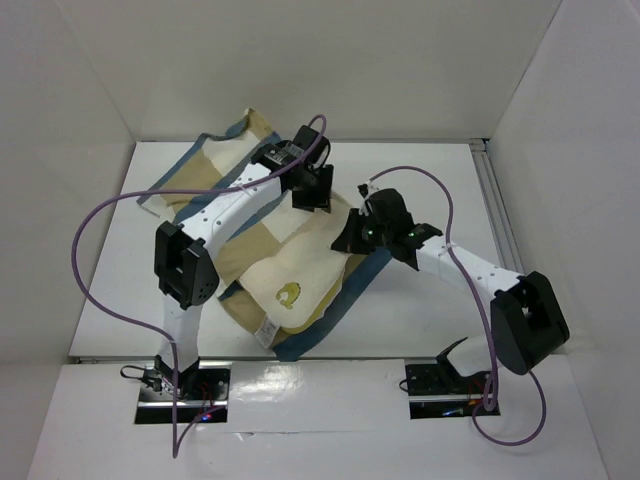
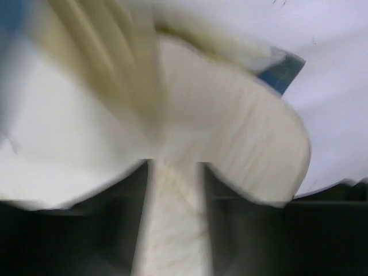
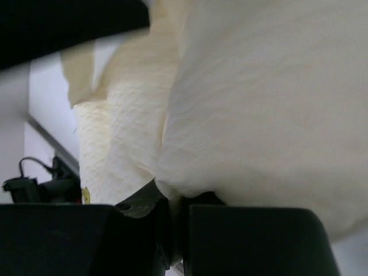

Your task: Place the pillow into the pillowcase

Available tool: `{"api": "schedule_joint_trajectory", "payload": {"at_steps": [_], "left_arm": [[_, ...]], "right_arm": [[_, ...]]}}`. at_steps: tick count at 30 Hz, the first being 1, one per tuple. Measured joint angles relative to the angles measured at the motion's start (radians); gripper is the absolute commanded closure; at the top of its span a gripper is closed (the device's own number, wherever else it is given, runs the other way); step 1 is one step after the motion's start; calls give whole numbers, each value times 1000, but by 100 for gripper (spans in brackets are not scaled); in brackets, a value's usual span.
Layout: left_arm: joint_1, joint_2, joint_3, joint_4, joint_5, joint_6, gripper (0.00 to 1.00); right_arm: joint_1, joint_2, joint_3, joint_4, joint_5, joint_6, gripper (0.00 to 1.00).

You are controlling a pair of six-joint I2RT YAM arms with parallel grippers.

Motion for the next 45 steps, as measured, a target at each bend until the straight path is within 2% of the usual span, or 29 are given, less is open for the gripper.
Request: {"api": "schedule_joint_trajectory", "payload": {"at_steps": [1, 2, 3, 4, 5, 8, 10, 14, 18, 21, 23, 29, 33, 34, 35, 37, 38, 39, 41, 42, 45], "left_arm": [[-4, 11, 7, -9, 3, 5, 21], [-10, 14, 7, -28, -6, 8, 11], [-18, 10, 7, -50, -23, 11, 0], [-23, -2, 7, -68, -40, 13, 0], [-24, -21, 0, -77, -56, 16, 2], [6, -163, -122, -79, -95, -2, 12], [90, -322, -271, -69, -121, -37, 17], [267, -635, -619, -35, -174, -148, 17], [266, -839, -961, 19, -145, -291, 16], [257, -903, -1192, 84, -117, -381, 16], [257, -932, -1290, 125, -103, -430, 16], [254, -1014, -1454, 284, -70, -505, 16], [252, -989, -1516, 399, -59, -514, 27], [250, -973, -1528, 427, -56, -520, 41], [247, -955, -1539, 452, -54, -529, 49], [245, -930, -1556, 486, -50, -534, 71], [244, -922, -1561, 495, -46, -531, 100], [243, -917, -1563, 502, -44, -538, 100], [243, -915, -1563, 517, -35, -528, 100], [240, -919, -1562, 525, -29, -526, 100], [220, -956, -1546, 530, -9, -520, 100]], "right_arm": [[-20, 5, -7, -5, 3, 0, 56], [-38, 9, -8, -13, 9, 3, 38], [-55, 10, -7, -17, 16, -1, 25], [-71, 10, -2, -28, 24, -13, 13], [-79, 9, 6, -43, 29, -20, 10], [-77, -3, 45, -111, 47, -60, 7], [-74, -32, 62, -158, 65, -85, 6], [-22, -78, 141, -251, 144, -142, 4], [135, -34, 288, -318, 255, -196, 2], [262, 58, 402, -336, 339, -237, 2], [322, 124, 454, -346, 369, -263, 1], [430, 325, 541, -385, 398, -335, 1], [457, 414, 556, -416, 397, -365, 1], [463, 435, 564, -420, 399, -369, 1], [468, 457, 572, -421, 403, -374, 1], [476, 492, 581, -420, 414, -383, 6], [480, 507, 584, -421, 417, -389, 14], [483, 520, 588, -419, 419, -393, 49], [483, 541, 598, -417, 425, -403, 91], [479, 556, 616, -423, 429, -397, 100], [454, 602, 717, -472, 418, -382, 100]]}}
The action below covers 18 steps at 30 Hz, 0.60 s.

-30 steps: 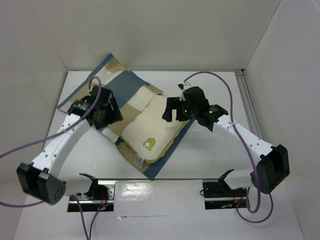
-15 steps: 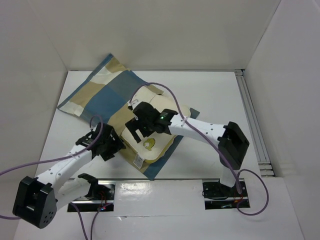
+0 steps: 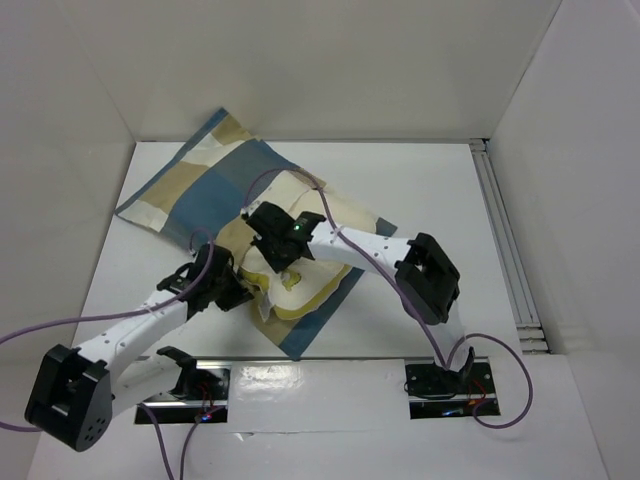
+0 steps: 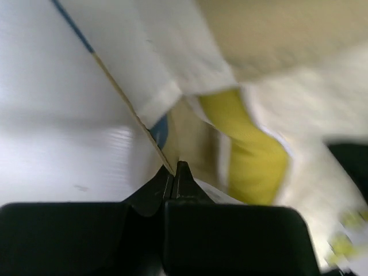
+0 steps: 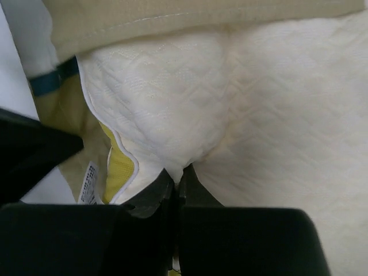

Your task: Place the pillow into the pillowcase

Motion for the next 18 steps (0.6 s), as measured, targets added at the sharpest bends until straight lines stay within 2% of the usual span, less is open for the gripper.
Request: {"api": "schedule_joint_trajectory", "payload": {"at_steps": [6, 9, 11, 14, 18], "left_arm": [[-45, -65, 221, 5, 47, 52, 100], [-55, -98, 307, 35, 64, 68, 100], [-81, -138, 303, 70, 92, 66, 100], [-138, -193, 217, 121, 135, 48, 100], [-232, -260, 33, 103, 137, 13, 100]], "right_arm": [[-60, 25, 291, -147, 5, 8, 100], [-92, -10, 384, -149, 20, 9, 100], [-103, -60, 336, -99, 8, 20, 100], [-124, -89, 206, -4, -74, 56, 100], [-162, 38, 80, 97, -217, 119, 100]]}}
